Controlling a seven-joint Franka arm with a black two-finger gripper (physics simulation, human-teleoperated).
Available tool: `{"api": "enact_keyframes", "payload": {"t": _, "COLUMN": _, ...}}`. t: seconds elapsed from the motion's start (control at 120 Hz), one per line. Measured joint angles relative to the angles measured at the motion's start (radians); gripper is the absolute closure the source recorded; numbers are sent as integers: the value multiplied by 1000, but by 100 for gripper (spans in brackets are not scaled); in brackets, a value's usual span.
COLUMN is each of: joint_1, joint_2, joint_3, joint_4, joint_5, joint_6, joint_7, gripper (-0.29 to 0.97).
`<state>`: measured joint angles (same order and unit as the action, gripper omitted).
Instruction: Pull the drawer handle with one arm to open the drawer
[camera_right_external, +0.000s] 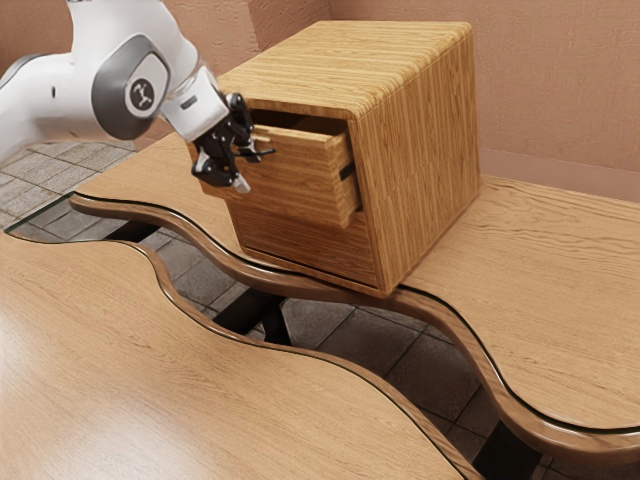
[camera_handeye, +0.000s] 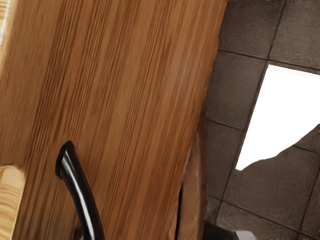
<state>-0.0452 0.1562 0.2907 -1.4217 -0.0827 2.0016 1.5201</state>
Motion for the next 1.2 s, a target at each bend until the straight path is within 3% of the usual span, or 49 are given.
{"api": "enact_keyframes", "payload": {"t": 0.092, "joint_1": -1, "joint_2": -16, "joint_3": 0, "joint_4": -22, "joint_5": 1, "joint_6": 3, "joint_7": -3, "gripper": 44}}
{"api": "enact_keyframes", "payload": {"t": 0.225, "joint_1": -1, "joint_2": -64, "joint_3": 2, "joint_4": -70, "joint_5": 6, "joint_6": 5, "joint_7": -7, "gripper": 54}}
{"api": "enact_keyframes", "payload": {"t": 0.333, "joint_1": -12, "joint_2": -101, "joint_3": 7, "joint_4": -128, "joint_5": 13, "joint_6": 11, "joint_7": -11, "gripper": 50}}
{"api": "enact_keyframes", "payload": {"t": 0.433, "joint_1": -26, "joint_2": -143, "joint_3": 19, "joint_4": -180, "joint_5": 22, "joint_6": 20, "joint_7": -15, "gripper": 57}}
{"api": "enact_keyframes", "payload": {"t": 0.475, "joint_1": -48, "joint_2": -156, "joint_3": 40, "joint_4": -196, "joint_5": 27, "joint_6": 23, "joint_7": -17, "gripper": 56}}
{"api": "enact_keyframes", "payload": {"t": 0.517, "joint_1": -7, "joint_2": -170, "joint_3": -4, "joint_4": -214, "joint_5": 32, "joint_6": 26, "joint_7": -19, "gripper": 52}}
{"api": "enact_keyframes", "payload": {"t": 0.6, "joint_1": -4, "joint_2": -201, "joint_3": -10, "joint_4": -251, "joint_5": 40, "joint_6": 32, "joint_7": -23, "gripper": 46}}
{"api": "enact_keyframes", "payload": {"t": 0.908, "joint_1": -5, "joint_2": -323, "joint_3": -9, "joint_4": -373, "joint_5": 89, "joint_6": 43, "joint_7": -43, "gripper": 81}}
{"api": "enact_keyframes", "payload": {"t": 1.042, "joint_1": -12, "joint_2": -342, "joint_3": -9, "joint_4": -405, "joint_5": 105, "joint_6": 50, "joint_7": -51, "gripper": 54}}
{"api": "enact_keyframes", "payload": {"t": 1.108, "joint_1": -14, "joint_2": -346, "joint_3": -8, "joint_4": -412, "joint_5": 106, "joint_6": 54, "joint_7": -54, "gripper": 62}}
{"api": "enact_keyframes", "payload": {"t": 1.167, "joint_1": -13, "joint_2": -353, "joint_3": -9, "joint_4": -418, "joint_5": 107, "joint_6": 57, "joint_7": -57, "gripper": 55}}
{"api": "enact_keyframes", "payload": {"t": 1.2, "joint_1": -13, "joint_2": -361, "joint_3": -10, "joint_4": -425, "joint_5": 109, "joint_6": 57, "joint_7": -59, "gripper": 59}}
